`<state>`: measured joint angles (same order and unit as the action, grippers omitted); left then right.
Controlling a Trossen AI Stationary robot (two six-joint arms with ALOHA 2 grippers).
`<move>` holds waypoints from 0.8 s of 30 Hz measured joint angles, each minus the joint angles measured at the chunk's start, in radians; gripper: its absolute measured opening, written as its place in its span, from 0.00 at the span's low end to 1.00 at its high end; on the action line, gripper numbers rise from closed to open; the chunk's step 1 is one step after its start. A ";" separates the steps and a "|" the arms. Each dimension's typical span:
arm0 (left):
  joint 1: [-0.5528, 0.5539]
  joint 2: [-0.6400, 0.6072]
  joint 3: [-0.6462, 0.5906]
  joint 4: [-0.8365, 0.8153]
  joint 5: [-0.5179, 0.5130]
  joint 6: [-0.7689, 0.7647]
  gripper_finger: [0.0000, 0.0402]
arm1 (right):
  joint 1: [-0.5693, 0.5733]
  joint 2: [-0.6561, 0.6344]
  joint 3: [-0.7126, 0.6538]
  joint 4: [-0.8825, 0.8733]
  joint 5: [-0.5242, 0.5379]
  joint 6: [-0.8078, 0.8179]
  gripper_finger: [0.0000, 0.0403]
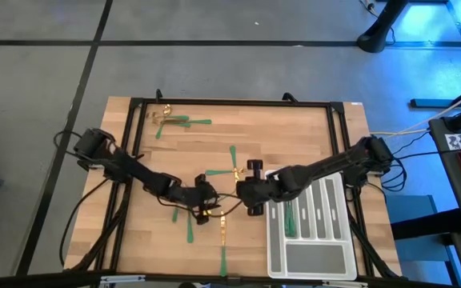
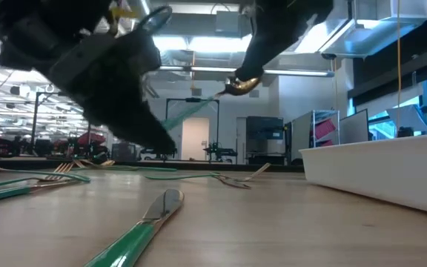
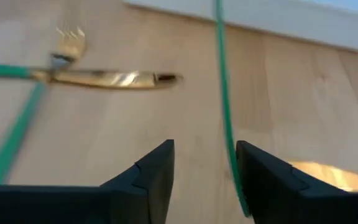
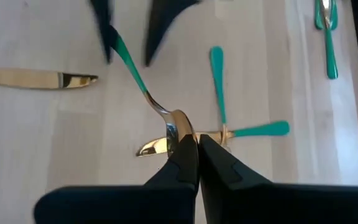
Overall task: Sort silverware
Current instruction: Put the bottom left green spoon into the silverware rack
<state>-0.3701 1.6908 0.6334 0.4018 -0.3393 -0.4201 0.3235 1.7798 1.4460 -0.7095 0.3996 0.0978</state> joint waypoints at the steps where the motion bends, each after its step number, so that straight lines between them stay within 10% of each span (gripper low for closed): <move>1: -0.001 0.017 0.000 0.008 0.010 -0.012 0.37 | -0.001 0.000 0.000 0.003 0.000 0.000 0.00; 11: 0.000 0.017 -0.002 0.012 0.010 -0.063 0.12 | 0.002 0.014 0.000 -0.031 0.004 0.009 0.00; 24: 0.015 0.031 -0.004 0.025 -0.010 -0.071 0.13 | 0.004 0.038 -0.017 -0.036 0.034 0.061 0.00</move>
<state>-0.3554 1.7222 0.6296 0.4267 -0.3488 -0.4908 0.3275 1.8179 1.4288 -0.7457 0.4336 0.1586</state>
